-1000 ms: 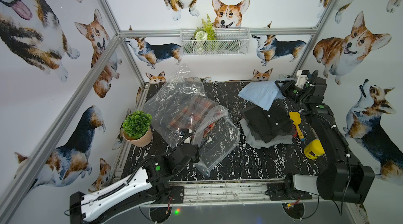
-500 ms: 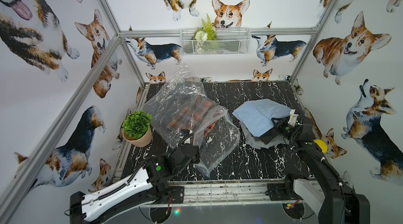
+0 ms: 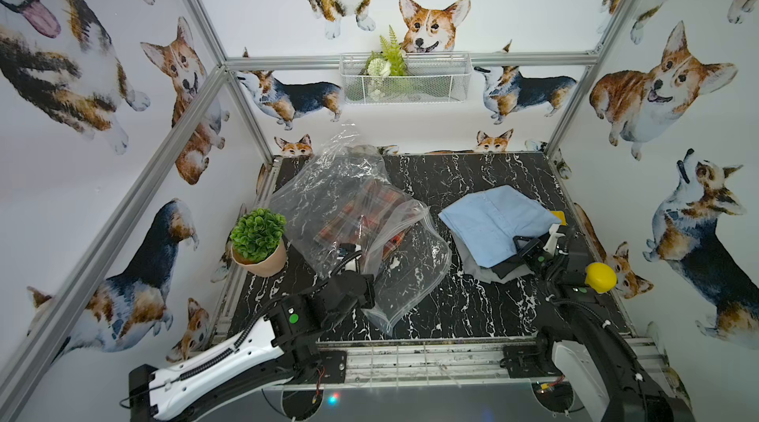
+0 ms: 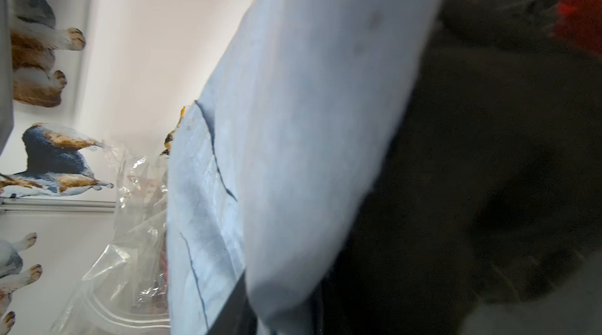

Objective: Take the shirt out of the vacuum bag
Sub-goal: Place the shirt at the center of the board.

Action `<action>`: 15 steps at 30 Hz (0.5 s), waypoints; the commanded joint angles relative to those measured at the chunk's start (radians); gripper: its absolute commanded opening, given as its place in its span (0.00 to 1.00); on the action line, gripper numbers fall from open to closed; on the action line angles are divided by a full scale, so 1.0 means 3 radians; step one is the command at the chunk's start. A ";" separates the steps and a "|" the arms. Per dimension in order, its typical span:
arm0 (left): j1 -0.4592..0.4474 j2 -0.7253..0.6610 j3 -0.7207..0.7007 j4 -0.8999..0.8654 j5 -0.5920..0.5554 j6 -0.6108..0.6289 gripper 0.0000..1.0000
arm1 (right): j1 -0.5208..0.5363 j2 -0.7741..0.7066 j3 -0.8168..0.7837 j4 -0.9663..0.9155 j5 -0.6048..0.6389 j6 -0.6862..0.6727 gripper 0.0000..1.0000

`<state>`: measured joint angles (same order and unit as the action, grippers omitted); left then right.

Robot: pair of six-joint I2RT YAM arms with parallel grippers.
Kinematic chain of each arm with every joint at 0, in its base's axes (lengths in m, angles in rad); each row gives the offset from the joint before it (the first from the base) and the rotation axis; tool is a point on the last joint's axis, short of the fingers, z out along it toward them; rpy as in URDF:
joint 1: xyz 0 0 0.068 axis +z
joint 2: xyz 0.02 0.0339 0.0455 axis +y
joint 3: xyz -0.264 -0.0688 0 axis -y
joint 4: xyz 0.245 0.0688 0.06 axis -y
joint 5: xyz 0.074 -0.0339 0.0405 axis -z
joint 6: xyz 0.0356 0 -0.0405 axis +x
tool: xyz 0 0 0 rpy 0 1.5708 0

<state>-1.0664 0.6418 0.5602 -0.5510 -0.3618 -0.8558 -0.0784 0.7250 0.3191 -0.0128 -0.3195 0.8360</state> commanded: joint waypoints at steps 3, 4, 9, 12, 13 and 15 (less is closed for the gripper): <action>0.0004 0.0033 0.0038 0.0029 -0.0004 -0.0016 0.00 | 0.0005 -0.0345 0.0438 -0.0742 0.0068 0.0102 0.62; 0.0006 0.0050 0.0043 0.0036 -0.0005 -0.0011 0.00 | 0.0005 -0.0370 0.0513 -0.0833 0.0079 0.0098 0.62; 0.0006 0.0150 0.0071 0.0149 0.0035 -0.0003 0.00 | 0.0015 -0.0678 0.0736 -0.1204 0.0220 0.0218 0.62; 0.0005 0.0229 0.0094 0.0237 0.0064 0.0001 0.00 | 0.0146 -0.0847 0.0749 -0.1089 0.0185 0.0495 0.62; 0.0001 0.0256 0.0114 0.0251 0.0063 0.0008 0.00 | 0.0254 -0.0851 0.0770 -0.1050 0.0209 0.0551 0.62; 0.0003 0.0334 0.0180 0.0288 0.0063 0.0031 0.00 | 0.0619 -0.0766 0.0841 -0.0964 0.0350 0.0647 0.62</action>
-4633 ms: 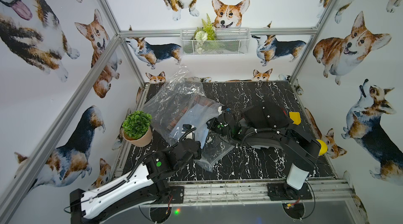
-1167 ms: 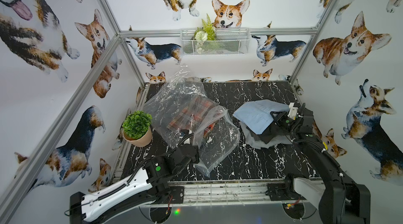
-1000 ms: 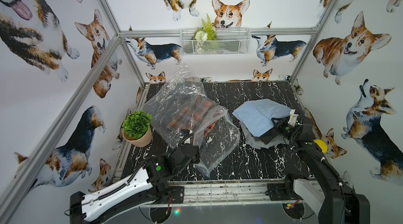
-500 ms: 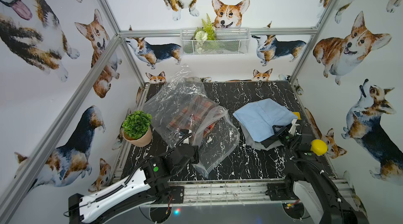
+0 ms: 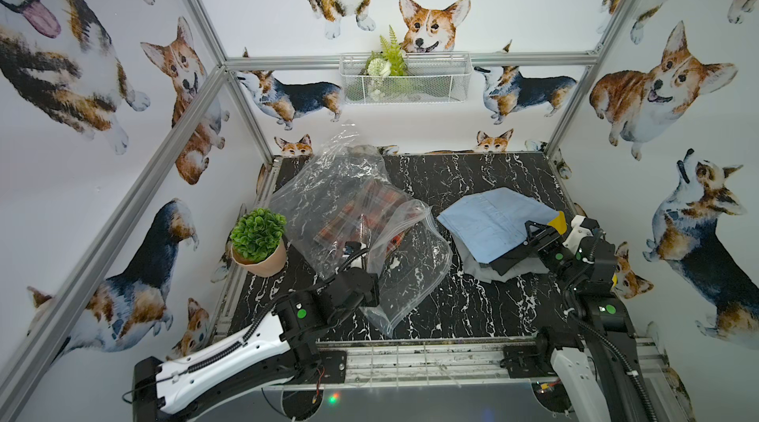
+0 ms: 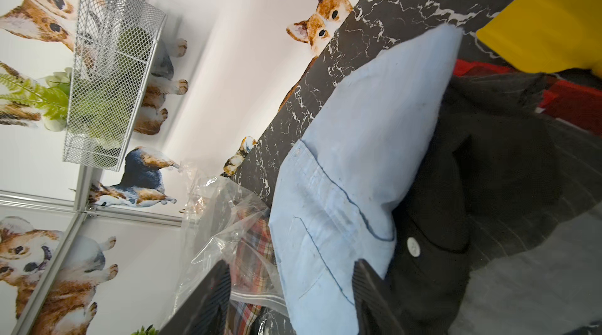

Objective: Take the shirt out of the vacuum bag
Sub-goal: Place the shirt at the center of the board, then take out the shirt from the vacuum bag.

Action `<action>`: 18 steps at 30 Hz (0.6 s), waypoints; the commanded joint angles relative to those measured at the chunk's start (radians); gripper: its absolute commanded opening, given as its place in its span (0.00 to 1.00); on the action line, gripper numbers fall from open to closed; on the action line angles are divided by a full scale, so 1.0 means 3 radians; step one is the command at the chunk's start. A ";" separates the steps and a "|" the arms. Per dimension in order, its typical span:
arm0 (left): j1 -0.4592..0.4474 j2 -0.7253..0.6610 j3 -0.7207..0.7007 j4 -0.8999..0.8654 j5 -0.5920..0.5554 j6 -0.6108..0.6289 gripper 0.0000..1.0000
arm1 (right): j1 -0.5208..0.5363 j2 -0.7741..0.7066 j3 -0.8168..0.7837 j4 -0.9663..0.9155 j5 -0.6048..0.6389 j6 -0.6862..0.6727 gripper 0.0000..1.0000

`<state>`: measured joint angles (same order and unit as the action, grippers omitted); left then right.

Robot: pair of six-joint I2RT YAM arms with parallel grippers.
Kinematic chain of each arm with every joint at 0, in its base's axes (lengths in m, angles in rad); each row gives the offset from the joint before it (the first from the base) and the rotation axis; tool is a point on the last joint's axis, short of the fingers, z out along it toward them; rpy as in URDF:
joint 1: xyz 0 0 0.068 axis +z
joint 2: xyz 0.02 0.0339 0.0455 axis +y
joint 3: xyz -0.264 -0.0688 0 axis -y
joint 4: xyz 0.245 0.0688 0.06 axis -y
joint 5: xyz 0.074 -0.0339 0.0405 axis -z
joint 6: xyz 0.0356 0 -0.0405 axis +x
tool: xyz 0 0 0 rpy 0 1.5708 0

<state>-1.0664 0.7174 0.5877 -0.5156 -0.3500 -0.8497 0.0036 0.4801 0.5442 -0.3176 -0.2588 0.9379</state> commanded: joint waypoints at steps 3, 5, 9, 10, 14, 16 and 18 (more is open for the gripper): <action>0.0002 0.0162 0.0181 0.0243 0.0019 0.0045 0.00 | 0.1157 0.0334 0.0184 0.0270 0.0589 0.0299 0.62; 0.0005 0.0208 0.0229 0.0294 0.0014 0.0059 0.00 | 0.1821 0.0645 0.0295 0.0370 0.1057 0.0174 0.62; 0.0004 0.0275 0.0314 0.0339 0.0041 0.0066 0.00 | 0.2710 0.1553 0.0470 0.0831 0.1383 0.0226 0.62; -0.0003 0.0269 0.0317 0.0339 0.0050 0.0063 0.00 | 0.2839 0.1779 0.0479 0.1026 0.1394 0.0263 0.62; -0.0003 0.0161 0.0263 0.0318 0.0047 0.0000 0.00 | 0.3068 0.2427 0.0633 0.1426 0.1427 0.0331 0.62; -0.0005 0.0099 0.0212 0.0297 0.0039 -0.0033 0.00 | 0.3093 0.2693 0.0723 0.1604 0.1325 0.0372 0.62; -0.0007 0.0044 0.0178 0.0264 0.0028 -0.0046 0.00 | 0.3149 0.2939 0.0873 0.1667 0.1297 0.0381 0.62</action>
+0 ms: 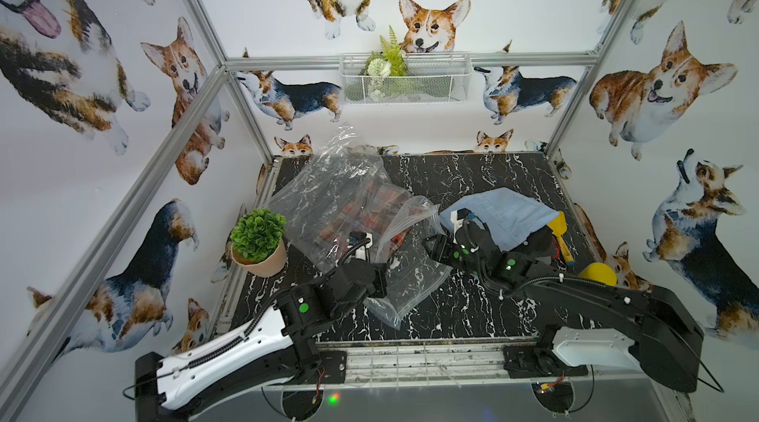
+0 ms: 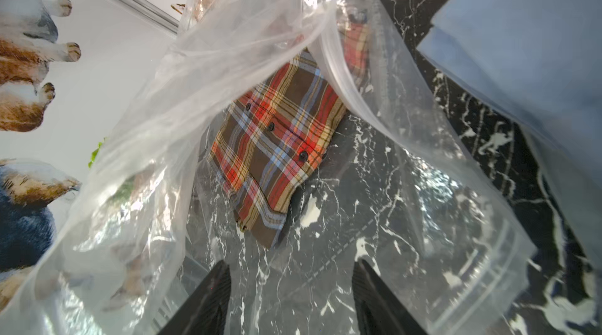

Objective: Take the shirt out of the vacuum bag
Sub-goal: Take out the shirt from the vacuum bag.

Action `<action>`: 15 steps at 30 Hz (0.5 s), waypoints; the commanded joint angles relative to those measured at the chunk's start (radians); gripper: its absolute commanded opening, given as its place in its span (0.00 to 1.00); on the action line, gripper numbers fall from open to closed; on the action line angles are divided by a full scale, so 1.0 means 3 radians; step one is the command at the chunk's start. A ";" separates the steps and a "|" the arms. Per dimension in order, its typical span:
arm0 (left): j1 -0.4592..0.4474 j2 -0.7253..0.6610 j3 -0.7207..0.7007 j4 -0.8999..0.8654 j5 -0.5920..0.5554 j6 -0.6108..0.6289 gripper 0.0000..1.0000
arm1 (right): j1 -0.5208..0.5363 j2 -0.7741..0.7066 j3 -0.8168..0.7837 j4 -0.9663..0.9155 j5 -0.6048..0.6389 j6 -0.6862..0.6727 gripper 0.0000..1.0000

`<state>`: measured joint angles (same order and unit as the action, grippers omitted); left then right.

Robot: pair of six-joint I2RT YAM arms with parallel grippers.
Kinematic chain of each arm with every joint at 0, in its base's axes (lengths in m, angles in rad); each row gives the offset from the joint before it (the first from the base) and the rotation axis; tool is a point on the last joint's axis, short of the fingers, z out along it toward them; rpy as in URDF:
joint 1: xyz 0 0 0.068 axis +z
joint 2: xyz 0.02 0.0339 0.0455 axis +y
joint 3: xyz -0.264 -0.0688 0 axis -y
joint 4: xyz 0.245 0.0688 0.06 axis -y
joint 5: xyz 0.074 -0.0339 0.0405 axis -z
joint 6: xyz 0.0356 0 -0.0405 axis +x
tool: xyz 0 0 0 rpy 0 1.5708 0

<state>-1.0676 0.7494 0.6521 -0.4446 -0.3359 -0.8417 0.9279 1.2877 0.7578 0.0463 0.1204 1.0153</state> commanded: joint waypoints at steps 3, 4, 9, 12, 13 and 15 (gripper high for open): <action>-0.0002 -0.0094 -0.0030 -0.0034 -0.0048 -0.0057 0.00 | 0.0178 0.0609 0.0339 0.0549 0.0037 0.0145 0.62; -0.0004 -0.0094 -0.0017 -0.0051 -0.0054 -0.0050 0.00 | 0.0201 0.0724 0.0370 0.0583 0.0039 0.0188 0.62; -0.0002 -0.0102 0.0003 -0.0067 -0.0080 -0.0026 0.00 | 0.0270 0.1169 0.0366 0.0900 0.0041 0.0369 0.62; -0.0005 -0.0089 0.0007 -0.0065 -0.0070 -0.0017 0.00 | 0.0282 0.1354 0.0413 0.0937 0.0045 0.0398 0.62; -0.0003 -0.0083 0.0007 -0.0064 -0.0069 -0.0022 0.00 | 0.0282 0.1419 0.0414 0.0994 0.0032 0.0417 0.62; 0.0000 -0.0079 0.0002 -0.0053 -0.0066 -0.0017 0.00 | 0.0282 0.1523 0.0435 0.1061 0.0034 0.0438 0.62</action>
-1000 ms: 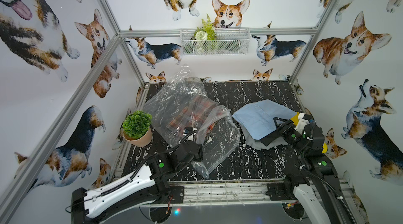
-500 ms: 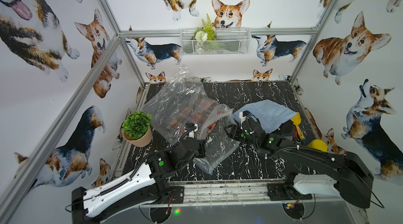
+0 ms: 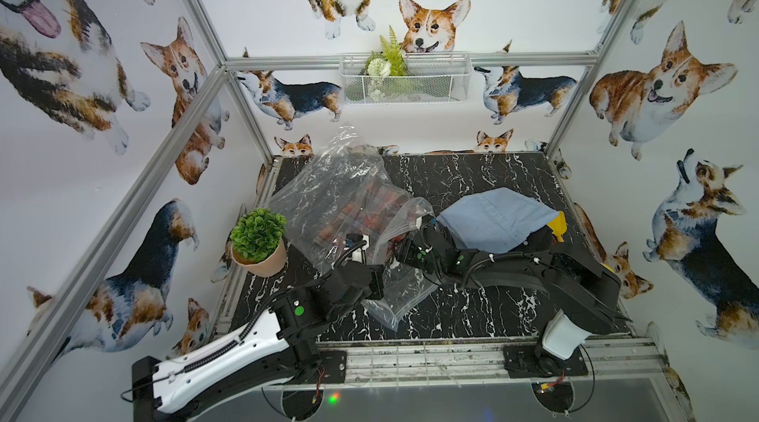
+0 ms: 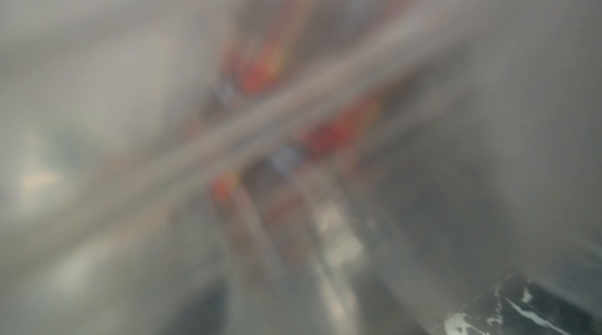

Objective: Take the shirt out of the vacuum bag
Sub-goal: Take out the shirt from the vacuum bag.

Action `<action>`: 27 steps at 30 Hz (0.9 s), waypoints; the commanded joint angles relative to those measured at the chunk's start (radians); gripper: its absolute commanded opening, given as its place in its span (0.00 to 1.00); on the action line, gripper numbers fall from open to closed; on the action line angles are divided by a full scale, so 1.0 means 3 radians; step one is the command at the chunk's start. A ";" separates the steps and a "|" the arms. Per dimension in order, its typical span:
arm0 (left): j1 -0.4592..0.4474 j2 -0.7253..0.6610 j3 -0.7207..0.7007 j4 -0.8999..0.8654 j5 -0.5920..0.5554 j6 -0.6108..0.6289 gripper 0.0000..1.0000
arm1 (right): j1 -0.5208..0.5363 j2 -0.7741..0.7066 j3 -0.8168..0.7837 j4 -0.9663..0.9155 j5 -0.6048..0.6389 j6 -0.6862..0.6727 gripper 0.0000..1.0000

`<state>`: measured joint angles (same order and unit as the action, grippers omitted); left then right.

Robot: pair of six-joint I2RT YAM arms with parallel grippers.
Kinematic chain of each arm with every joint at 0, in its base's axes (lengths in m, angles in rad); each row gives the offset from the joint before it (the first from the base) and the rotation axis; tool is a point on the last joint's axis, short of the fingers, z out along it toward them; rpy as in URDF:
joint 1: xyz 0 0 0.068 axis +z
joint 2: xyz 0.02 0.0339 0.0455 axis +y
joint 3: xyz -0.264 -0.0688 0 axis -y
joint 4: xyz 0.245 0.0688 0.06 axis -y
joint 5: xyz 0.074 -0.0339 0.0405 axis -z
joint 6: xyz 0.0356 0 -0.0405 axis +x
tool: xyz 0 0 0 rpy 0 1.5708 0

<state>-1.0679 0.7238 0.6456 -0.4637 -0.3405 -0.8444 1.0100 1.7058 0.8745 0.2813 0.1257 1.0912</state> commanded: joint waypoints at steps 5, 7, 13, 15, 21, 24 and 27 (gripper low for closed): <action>-0.0002 0.0008 0.0021 0.0009 -0.0051 -0.0006 0.00 | -0.0011 0.0367 0.0182 0.0286 0.0036 0.0186 0.62; -0.0002 -0.0004 0.0021 -0.0003 -0.0056 -0.0007 0.00 | -0.0021 0.0446 0.0167 0.0349 0.0035 0.0235 0.62; 0.0000 -0.0040 -0.0010 -0.0024 -0.0072 -0.0015 0.00 | -0.0093 0.0840 0.0210 0.0680 -0.0095 0.0430 0.62; 0.0001 -0.0035 -0.0011 -0.0032 -0.0072 -0.0014 0.00 | -0.0119 0.0951 0.0231 0.0800 -0.0121 0.0515 0.62; 0.0001 -0.0083 -0.0023 -0.0074 -0.0099 -0.0013 0.00 | -0.0155 0.1081 0.0302 0.1011 -0.0055 0.0563 0.66; 0.0001 -0.0077 -0.0031 -0.0060 -0.0088 -0.0018 0.00 | -0.0196 0.1202 0.0403 0.1031 -0.0090 0.0628 0.66; -0.0002 -0.0066 -0.0040 -0.0050 -0.0075 -0.0033 0.00 | -0.0216 0.1321 0.0442 0.1094 -0.0068 0.0727 0.66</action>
<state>-1.0679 0.7033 0.6353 -0.4820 -0.3550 -0.8448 0.9489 2.0720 1.0008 0.6617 0.1032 1.1942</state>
